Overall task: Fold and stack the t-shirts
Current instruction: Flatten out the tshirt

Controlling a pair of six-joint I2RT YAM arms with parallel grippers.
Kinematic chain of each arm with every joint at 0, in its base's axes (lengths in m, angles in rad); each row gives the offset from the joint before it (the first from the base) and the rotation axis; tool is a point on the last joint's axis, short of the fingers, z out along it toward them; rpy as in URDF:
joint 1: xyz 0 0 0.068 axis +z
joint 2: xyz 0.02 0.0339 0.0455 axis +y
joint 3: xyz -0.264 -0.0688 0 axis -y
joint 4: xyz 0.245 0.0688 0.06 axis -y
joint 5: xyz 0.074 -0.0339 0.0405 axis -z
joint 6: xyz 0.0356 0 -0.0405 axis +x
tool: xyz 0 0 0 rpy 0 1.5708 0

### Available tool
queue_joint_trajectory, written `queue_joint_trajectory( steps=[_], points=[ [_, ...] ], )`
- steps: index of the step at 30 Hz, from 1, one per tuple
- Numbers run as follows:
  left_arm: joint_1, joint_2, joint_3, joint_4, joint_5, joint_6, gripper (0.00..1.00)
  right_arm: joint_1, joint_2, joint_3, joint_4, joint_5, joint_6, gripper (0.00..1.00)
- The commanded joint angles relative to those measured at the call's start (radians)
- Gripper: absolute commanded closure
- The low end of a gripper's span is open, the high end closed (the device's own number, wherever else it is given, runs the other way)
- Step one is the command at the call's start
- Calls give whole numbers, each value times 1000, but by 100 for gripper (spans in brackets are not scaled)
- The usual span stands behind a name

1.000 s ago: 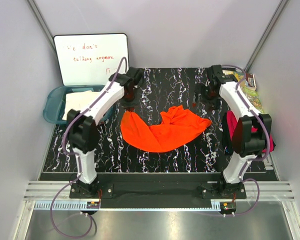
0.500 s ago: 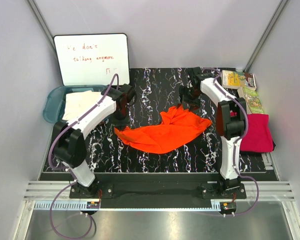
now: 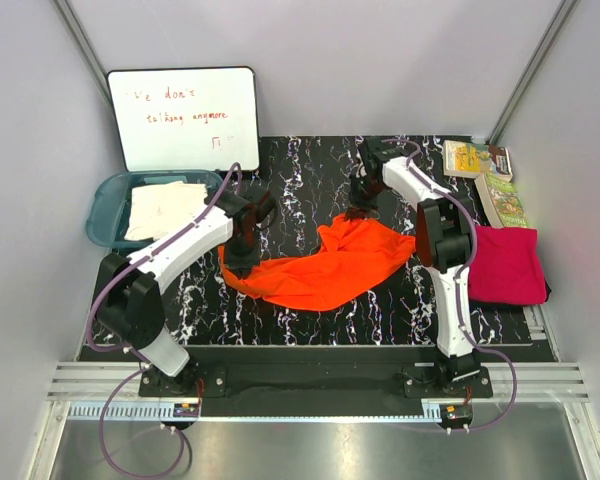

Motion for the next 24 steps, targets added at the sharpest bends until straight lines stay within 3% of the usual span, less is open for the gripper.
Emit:
queue_joint_trajectory(
  steps=[1,5,11,14,17,19,24],
  points=[
    [-4,-26,18,-10,-9,-8,100,3,-51,89,5,39,-7,100],
    [-4,20,95,-17,-56,12,100,-14,-100,206,-10,112,-4,100],
    [2,159,384,-88,-224,62,100,-103,-166,362,-27,182,39,100],
    [4,199,477,-125,-252,64,100,-147,-219,355,-35,201,40,100],
    [1,161,422,-119,-277,50,100,-186,-305,271,-35,205,37,100],
    [1,108,309,-94,-275,59,100,-201,-376,208,-23,207,27,100],
    [-19,18,33,-59,-92,56,100,-212,-509,-111,0,195,20,100]
  ],
)
